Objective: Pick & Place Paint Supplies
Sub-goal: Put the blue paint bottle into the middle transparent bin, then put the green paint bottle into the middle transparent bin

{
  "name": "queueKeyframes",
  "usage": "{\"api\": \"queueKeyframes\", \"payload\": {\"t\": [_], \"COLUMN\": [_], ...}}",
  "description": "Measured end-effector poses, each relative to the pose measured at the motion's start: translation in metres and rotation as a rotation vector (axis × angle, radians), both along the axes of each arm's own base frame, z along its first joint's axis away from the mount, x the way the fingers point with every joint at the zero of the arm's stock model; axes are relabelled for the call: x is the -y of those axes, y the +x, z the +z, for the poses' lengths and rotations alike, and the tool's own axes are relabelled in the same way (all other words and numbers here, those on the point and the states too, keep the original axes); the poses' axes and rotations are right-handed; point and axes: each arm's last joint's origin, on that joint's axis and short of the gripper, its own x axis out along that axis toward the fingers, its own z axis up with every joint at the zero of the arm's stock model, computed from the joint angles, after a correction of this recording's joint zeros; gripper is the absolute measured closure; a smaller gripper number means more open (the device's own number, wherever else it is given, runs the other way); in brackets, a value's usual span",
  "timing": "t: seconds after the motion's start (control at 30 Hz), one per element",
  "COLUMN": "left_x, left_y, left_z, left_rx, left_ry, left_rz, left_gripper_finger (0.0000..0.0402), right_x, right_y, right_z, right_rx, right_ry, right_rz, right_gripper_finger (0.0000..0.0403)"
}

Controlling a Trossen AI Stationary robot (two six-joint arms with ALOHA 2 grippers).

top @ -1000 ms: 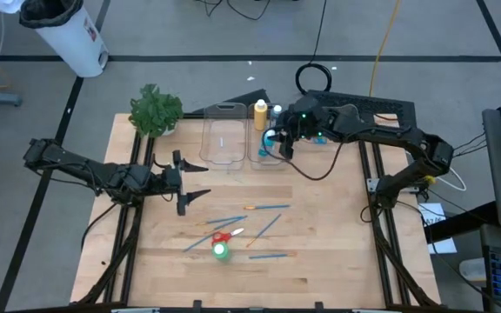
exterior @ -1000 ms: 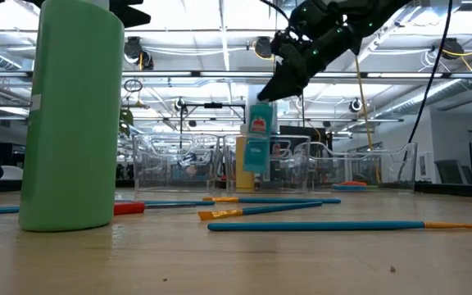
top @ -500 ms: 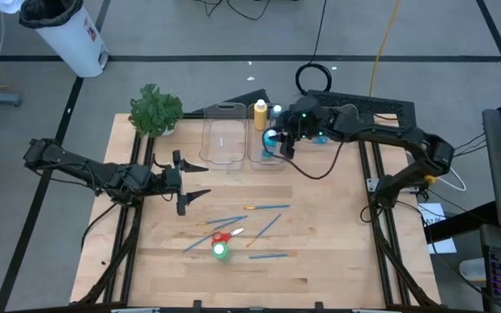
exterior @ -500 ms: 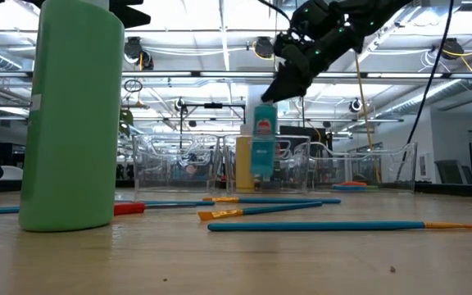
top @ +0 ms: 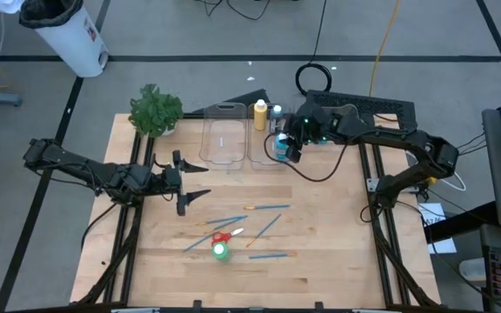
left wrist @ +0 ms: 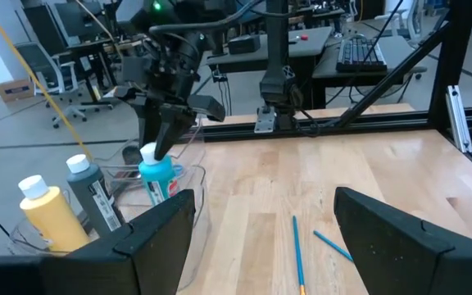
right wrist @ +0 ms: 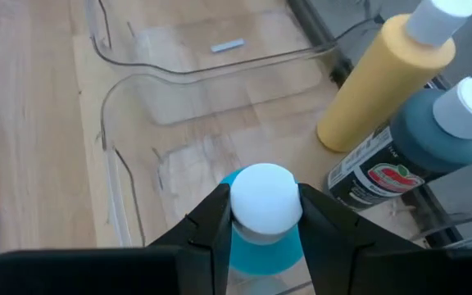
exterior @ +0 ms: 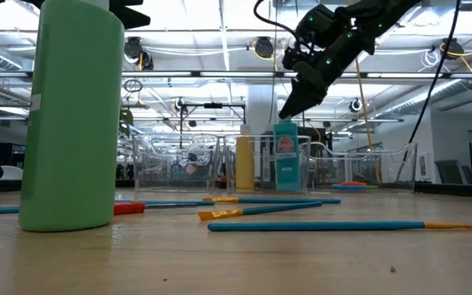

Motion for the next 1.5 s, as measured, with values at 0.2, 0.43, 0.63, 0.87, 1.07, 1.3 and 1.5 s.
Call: {"api": "queueKeyframes", "payload": {"t": [0.2, 0.43, 0.63, 0.87, 1.07, 1.3, 1.5], "left_x": [0.0, 0.0, 0.0, 0.0, 0.0, 0.0, 0.0], "left_y": [0.0, 0.0, 0.0, 0.0, 0.0, 0.0, 0.0], "left_z": [0.0, 0.0, 0.0, 0.0, 0.0, 0.0, 0.0], "left_rx": [0.0, 0.001, 0.0, 0.001, 0.013, 0.021, 0.028], "left_ry": [0.0, -0.006, -0.007, -0.008, -0.083, -0.143, -0.186], "left_rz": [0.0, 0.0, 0.0, -0.001, 0.007, 0.011, 0.016], "left_gripper_finger": [0.0107, 0.0107, 0.0107, 0.0107, 0.0107, 0.0107, 0.0107], "right_x": [-0.001, -0.001, -0.002, -0.014, -0.037, -0.083, -0.121], "right_y": [-0.001, -0.002, -0.004, -0.027, -0.061, -0.087, -0.096], "right_z": [-0.007, -0.011, -0.007, 0.032, 0.066, 0.06, 0.034], "right_rx": [0.019, 0.002, 0.008, 0.11, 0.22, 0.388, 0.54], "right_ry": [0.002, 0.011, 0.003, -0.079, -0.045, 0.093, 0.09], "right_rz": [-0.008, -0.01, -0.007, -0.016, -0.016, 0.247, 0.451], "right_gripper_finger": [0.0302, 0.0232, 0.0197, 0.0191, 0.0202, 0.0218, 0.023]}}
